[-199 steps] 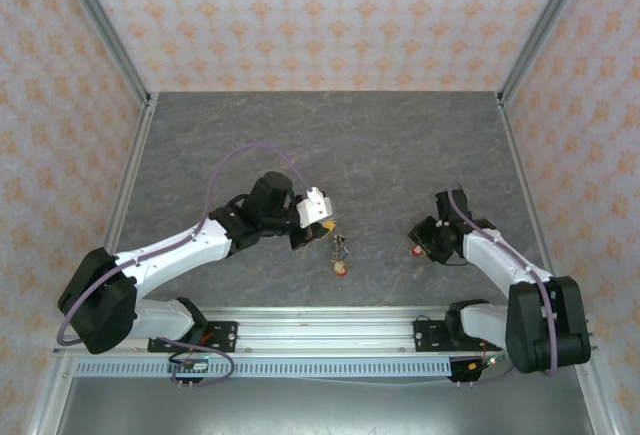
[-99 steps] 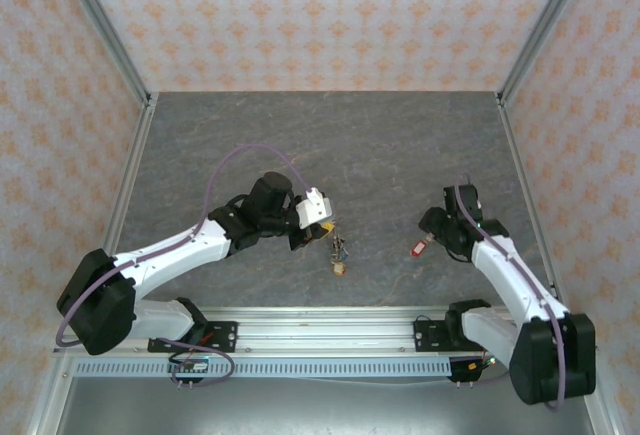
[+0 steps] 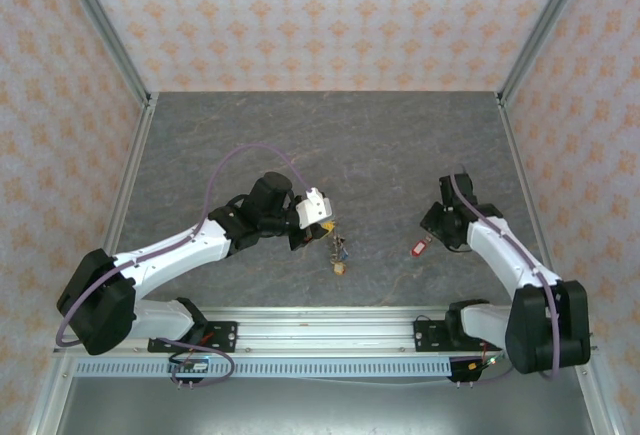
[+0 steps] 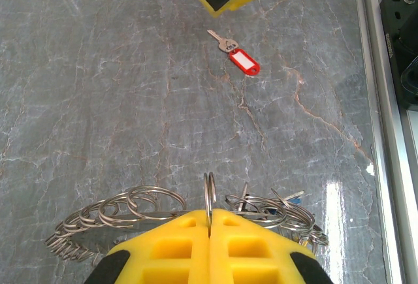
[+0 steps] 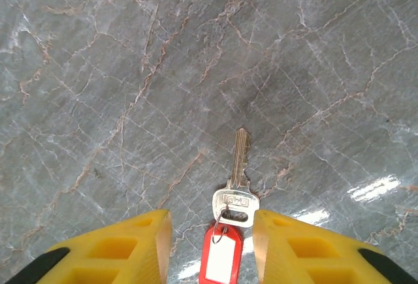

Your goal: Put the keys on the keyring

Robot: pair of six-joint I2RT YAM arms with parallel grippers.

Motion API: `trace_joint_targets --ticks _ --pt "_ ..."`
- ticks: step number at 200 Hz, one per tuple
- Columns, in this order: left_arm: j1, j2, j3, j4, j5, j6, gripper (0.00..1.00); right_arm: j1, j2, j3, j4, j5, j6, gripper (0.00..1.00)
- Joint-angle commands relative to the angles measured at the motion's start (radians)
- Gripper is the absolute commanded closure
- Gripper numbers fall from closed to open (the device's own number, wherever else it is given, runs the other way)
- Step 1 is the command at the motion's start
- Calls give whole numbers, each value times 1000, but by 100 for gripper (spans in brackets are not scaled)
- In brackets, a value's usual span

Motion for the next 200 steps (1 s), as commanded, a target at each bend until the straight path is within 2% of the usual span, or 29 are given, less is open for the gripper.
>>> trace_joint_targets --ticks 1,28,61,78,137,154,179,200 --pt "-6 -8 37 33 15 9 100 7 54 32 -73 -5 -68 63" --pt "-5 -8 36 34 19 7 100 15 134 49 -67 -92 -115 67" --pt "-5 -2 40 43 20 1 100 26 196 89 -111 -29 -108 68" --pt "-5 -1 41 41 19 3 100 27 193 92 -114 -15 -98 78" --pt "-6 -1 38 37 23 5 100 26 218 104 -125 -34 -106 77" --pt "-6 0 38 34 21 5 100 27 232 112 -128 -44 -108 84" --pt "-6 3 41 33 23 5 100 27 236 111 -132 -40 -109 82" --pt "-5 4 44 32 23 7 100 27 225 111 -136 -34 -113 87"
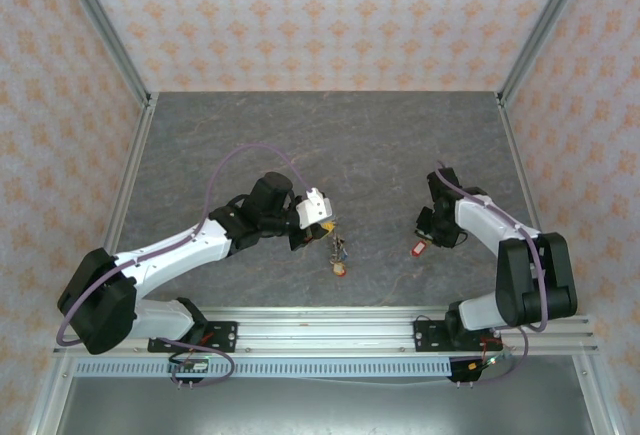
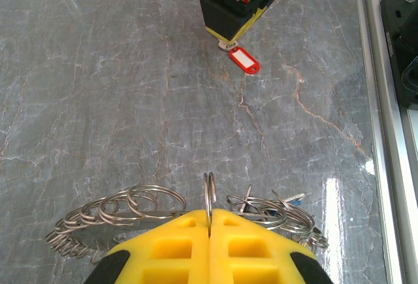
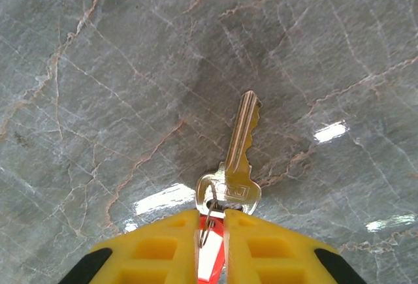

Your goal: Put the keys on the keyring

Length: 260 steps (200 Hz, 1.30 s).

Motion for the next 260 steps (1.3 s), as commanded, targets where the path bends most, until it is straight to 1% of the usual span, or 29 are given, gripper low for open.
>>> trace_joint_targets --ticks 1,10,25,50,92,134,174,214,252,260 --pt "-5 0 44 32 22 7 100 5 -4 24 -40 19 -14 87" --pt "-6 0 44 31 22 7 100 5 -6 25 -47 26 -13 87" --pt "-6 3 44 29 22 5 100 5 -11 22 -52 33 -16 92" --pt "-6 4 44 29 24 4 100 4 -10 18 -50 25 -24 88" --pt "-6 3 49 23 22 6 100 5 -5 17 -44 -6 -19 88" --pt "-5 7 55 19 27 10 100 5 -7 9 -43 -1 -10 87" --pt "-4 5 53 19 25 10 100 5 2 8 -51 0 -11 89" --pt "-6 2 49 21 24 7 100 6 19 14 -60 1 -19 88" --pt "-5 2 49 22 24 8 100 5 1 14 -58 6 -20 88" --pt "-5 4 49 20 24 8 100 5 -3 13 -58 7 -18 90"
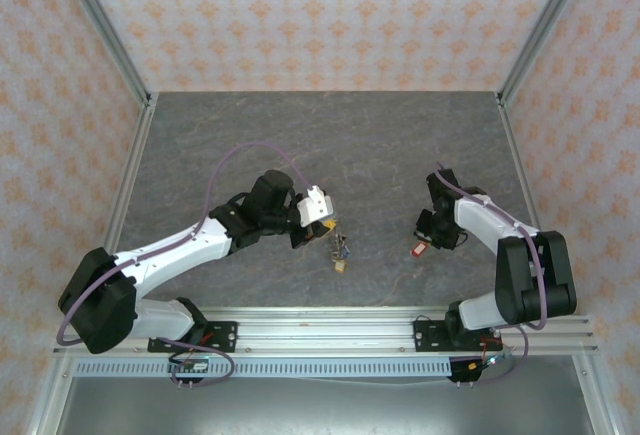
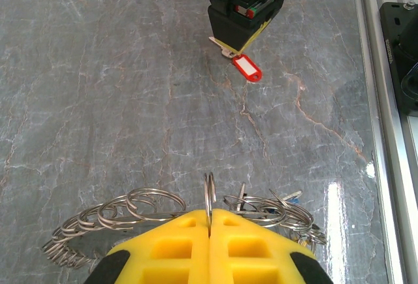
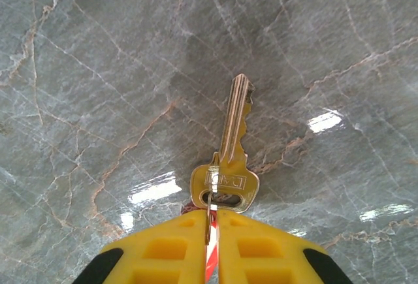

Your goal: Put the keys on the keyring

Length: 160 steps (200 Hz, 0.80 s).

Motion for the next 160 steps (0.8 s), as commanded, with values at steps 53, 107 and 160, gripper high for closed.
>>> trace_joint_targets --ticks 53,107,160 --pt "-6 0 26 26 23 6 100 5 -1 14 -33 31 -18 86" --pt "-4 2 29 25 24 7 100 6 -5 12 -11 50 -20 86" --pt "-6 4 28 25 26 3 100 5 -14 1 25 44 -24 84"
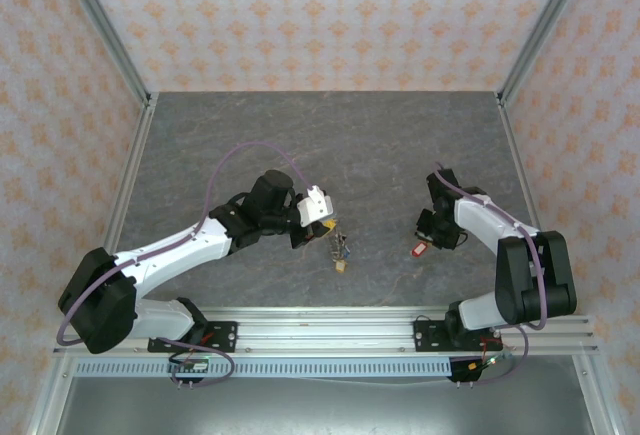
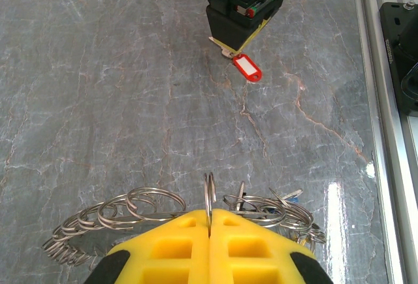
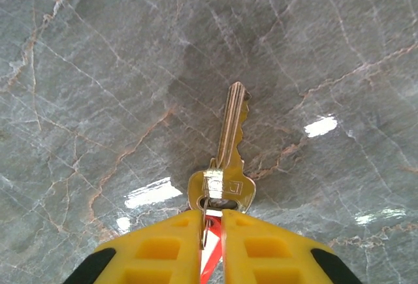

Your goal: Put the keys on the keyring

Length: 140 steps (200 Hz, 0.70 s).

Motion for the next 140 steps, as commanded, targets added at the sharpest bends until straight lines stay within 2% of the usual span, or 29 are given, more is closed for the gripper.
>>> trace_joint_targets --ticks 1,140 --pt "-6 4 29 25 26 2 100 5 -13 1 16 26 -16 84" --pt "-6 8 28 26 25 2 100 6 26 5 -23 1 -12 86"
